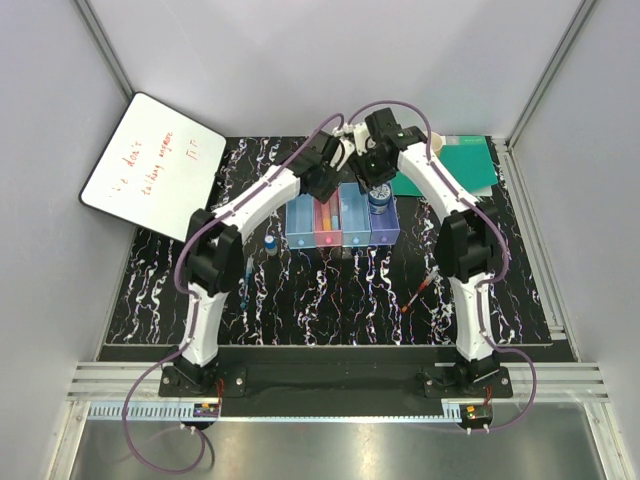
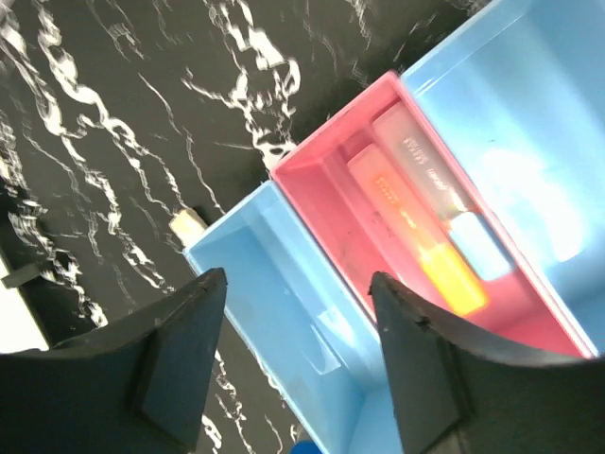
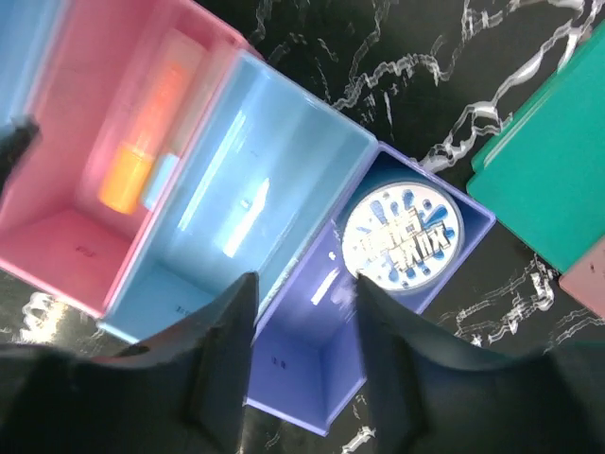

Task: Sort the stationery into containers
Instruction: Move the storage box to the center of the board.

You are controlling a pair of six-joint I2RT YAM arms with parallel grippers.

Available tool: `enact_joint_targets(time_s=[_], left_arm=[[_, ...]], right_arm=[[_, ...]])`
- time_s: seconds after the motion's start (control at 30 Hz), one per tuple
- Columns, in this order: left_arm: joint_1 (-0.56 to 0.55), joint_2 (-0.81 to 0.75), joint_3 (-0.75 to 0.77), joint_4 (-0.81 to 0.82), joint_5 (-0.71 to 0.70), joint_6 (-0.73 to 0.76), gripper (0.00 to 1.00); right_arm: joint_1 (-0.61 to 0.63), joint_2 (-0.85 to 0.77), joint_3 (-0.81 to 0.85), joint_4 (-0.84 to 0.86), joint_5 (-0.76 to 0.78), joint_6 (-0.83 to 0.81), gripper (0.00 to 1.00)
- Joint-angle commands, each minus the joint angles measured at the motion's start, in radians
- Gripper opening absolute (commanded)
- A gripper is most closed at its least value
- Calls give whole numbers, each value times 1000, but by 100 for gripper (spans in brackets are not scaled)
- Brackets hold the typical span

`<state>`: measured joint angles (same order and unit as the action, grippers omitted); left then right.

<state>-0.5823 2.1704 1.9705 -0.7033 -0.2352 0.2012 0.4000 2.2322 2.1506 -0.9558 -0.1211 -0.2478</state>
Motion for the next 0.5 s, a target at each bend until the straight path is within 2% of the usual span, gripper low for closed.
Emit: enact_joint_targets(time_s=[0.0, 0.07, 0.1, 0.2, 0.3, 0.33, 0.47], left_arm=[[-45, -184, -45, 88, -25, 14, 75], [-33, -227, -108, 85, -100, -2, 88], [-25, -234, -130, 85, -127, -6, 88], [28, -232, -193, 85, -208, -43, 90], [123, -184, -177, 44, -181, -126, 91], [175, -150, -144, 31, -135, -182, 91], [260, -60, -49, -1, -21, -272, 89]], right_arm=[[19, -89, 14, 3, 17, -34, 60], [17, -127, 11, -6, 27, -42, 66], [17, -140, 9, -9, 34, -47, 76], [17, -192, 0, -18, 58, -71, 83], [17, -229, 9, -35, 87, -97, 84], [19, -242, 20, -43, 101, -99, 84], [17, -276, 20, -55, 115, -96, 84]])
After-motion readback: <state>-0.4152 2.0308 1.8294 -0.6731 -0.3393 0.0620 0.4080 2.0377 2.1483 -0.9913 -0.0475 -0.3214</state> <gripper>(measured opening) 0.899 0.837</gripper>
